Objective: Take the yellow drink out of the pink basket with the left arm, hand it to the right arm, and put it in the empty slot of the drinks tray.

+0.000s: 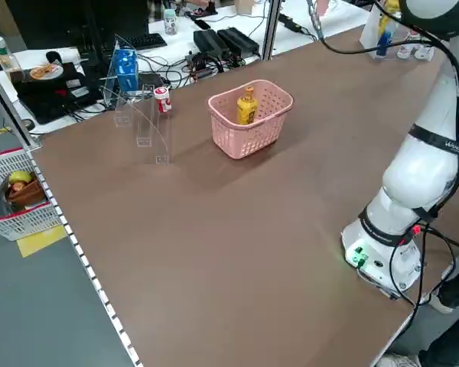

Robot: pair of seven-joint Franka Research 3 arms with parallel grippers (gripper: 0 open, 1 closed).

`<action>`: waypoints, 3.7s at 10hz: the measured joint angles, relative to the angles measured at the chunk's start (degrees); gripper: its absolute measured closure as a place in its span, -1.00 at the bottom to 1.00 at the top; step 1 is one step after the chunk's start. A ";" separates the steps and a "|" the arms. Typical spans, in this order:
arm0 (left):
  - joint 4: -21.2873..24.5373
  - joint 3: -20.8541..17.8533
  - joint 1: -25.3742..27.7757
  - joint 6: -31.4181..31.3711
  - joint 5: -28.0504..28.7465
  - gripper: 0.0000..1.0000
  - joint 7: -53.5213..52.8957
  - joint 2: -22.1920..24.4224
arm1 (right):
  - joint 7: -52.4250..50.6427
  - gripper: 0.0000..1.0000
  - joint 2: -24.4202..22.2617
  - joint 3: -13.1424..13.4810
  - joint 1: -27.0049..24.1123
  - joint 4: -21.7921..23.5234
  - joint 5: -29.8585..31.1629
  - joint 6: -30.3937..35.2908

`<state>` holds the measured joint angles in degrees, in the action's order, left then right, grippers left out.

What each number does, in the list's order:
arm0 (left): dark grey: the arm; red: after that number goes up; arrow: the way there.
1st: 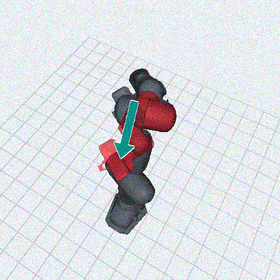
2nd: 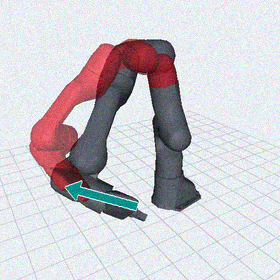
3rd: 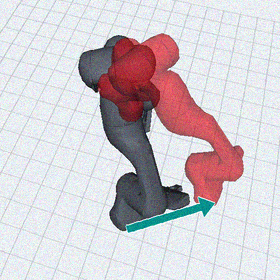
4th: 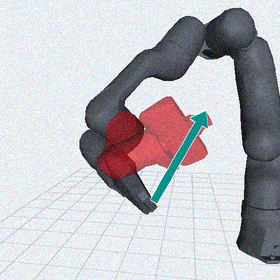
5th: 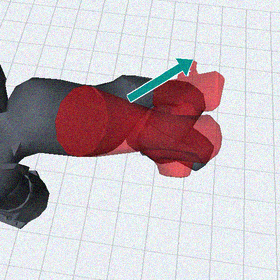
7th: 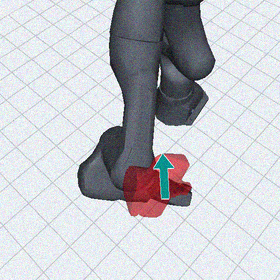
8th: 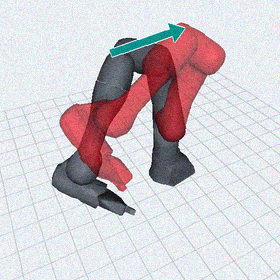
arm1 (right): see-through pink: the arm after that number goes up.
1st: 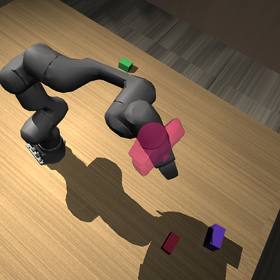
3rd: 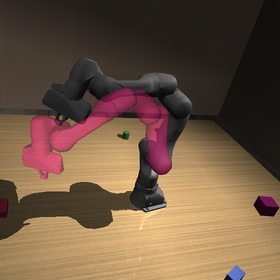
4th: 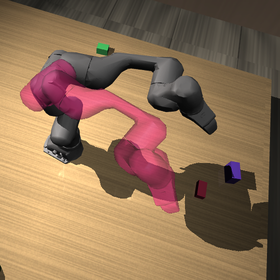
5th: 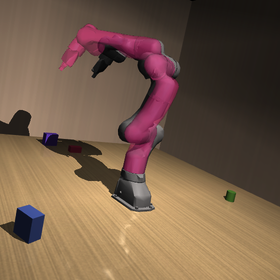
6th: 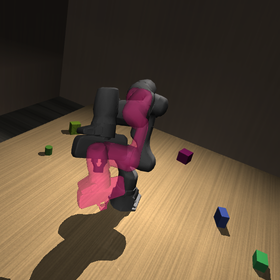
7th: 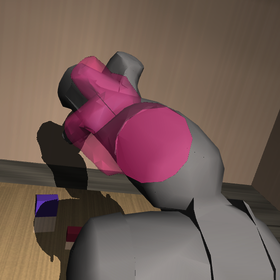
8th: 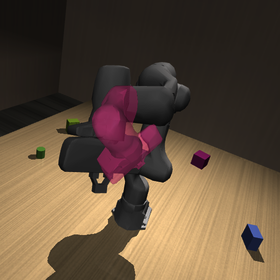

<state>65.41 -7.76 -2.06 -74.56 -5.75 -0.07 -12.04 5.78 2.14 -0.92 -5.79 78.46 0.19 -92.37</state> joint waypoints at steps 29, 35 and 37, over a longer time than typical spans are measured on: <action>34.16 4.98 -0.96 -41.38 2.54 -0.98 5.93 -1.84 | 0.00 -0.98 0.00 -0.02 0.00 0.00 0.00 0.00; 39.25 5.09 -1.07 -46.94 2.54 -0.98 6.05 -0.97 | 0.00 -0.98 0.00 -0.02 0.00 0.00 0.00 0.00; 40.01 5.66 -1.19 -47.27 2.54 -0.98 7.00 -0.40 | 0.00 -0.98 0.00 -0.01 0.00 0.00 0.00 0.00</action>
<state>105.42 -2.10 -3.25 -121.84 -3.21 6.93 -12.44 5.78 2.15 -0.94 -5.79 78.46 0.19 -92.37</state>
